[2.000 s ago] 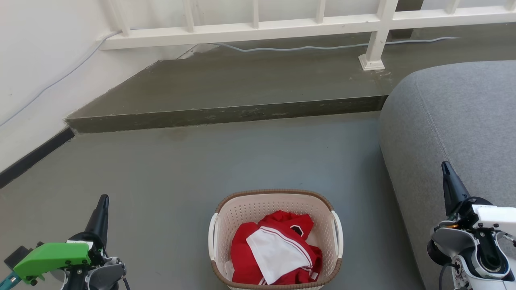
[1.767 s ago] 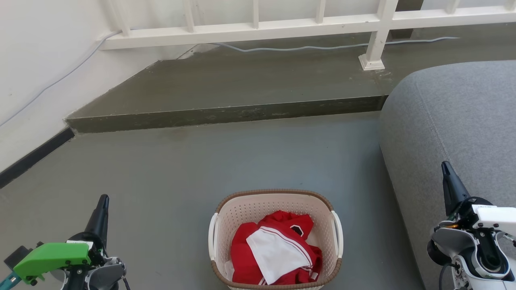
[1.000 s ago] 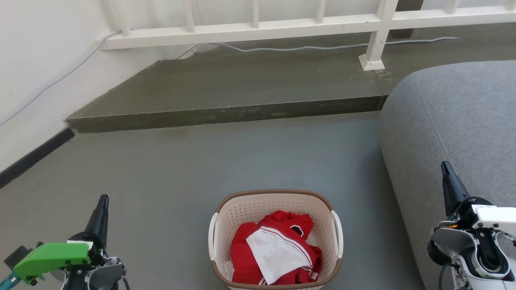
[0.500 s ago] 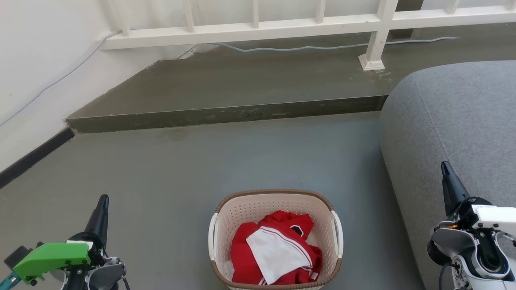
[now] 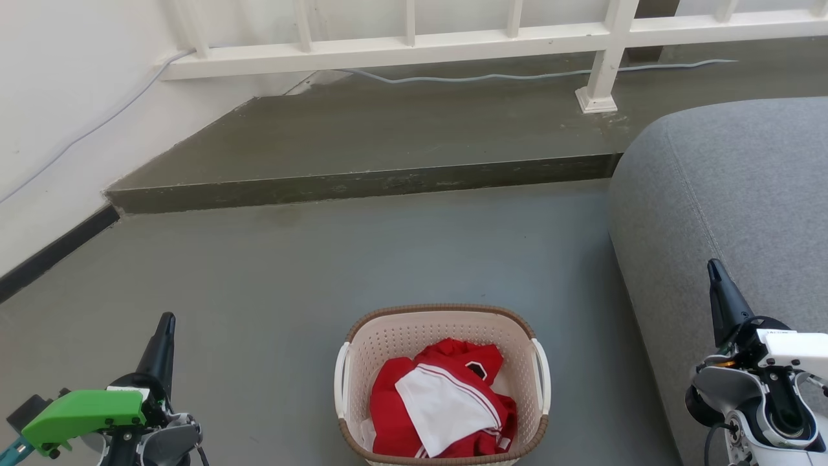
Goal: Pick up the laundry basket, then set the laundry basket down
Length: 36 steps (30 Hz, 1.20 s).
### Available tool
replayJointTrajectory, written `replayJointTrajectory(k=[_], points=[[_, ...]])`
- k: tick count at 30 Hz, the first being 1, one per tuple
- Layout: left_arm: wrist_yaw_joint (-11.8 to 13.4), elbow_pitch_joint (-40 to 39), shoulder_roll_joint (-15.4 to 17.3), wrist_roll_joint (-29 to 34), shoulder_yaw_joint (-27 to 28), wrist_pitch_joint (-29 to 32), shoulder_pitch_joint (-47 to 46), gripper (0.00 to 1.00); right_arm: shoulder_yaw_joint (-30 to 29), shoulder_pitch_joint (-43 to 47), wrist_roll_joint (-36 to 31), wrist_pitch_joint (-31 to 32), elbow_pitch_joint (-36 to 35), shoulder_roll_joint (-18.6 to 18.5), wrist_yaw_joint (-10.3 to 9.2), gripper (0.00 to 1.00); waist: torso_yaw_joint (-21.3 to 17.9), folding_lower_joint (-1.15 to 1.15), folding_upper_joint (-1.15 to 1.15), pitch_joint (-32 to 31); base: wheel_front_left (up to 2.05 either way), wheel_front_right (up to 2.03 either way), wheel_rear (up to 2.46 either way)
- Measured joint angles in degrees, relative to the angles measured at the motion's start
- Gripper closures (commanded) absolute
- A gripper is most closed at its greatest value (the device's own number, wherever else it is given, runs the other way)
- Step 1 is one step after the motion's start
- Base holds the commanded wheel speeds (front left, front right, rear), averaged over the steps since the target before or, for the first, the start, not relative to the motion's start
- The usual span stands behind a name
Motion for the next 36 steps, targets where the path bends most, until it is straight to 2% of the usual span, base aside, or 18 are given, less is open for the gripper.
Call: replayJointTrajectory(k=[27,28,36], points=[[0.0,0.0,0.0,0.1,0.0,0.1,0.0,1.0,-0.1,0.0,0.0,0.0,0.0,0.0,0.0,1.0,0.0,0.0,0.0,0.0,0.0,0.0,0.0],[0.0,0.1,0.0,0.1,0.0,0.1,0.0,0.0,0.0,0.1,0.0,0.0,0.1,0.1,-0.05,0.0,0.0,0.0,0.0,0.0,0.0,0.0,0.0],[0.1,3.2,-1.5,0.1,-0.4,0.0,2.7,0.0,0.4,3.3,0.0,0.0,3.1,1.7,-0.26,0.0,0.0,0.0,0.0,0.0,0.0,0.0,0.0]])
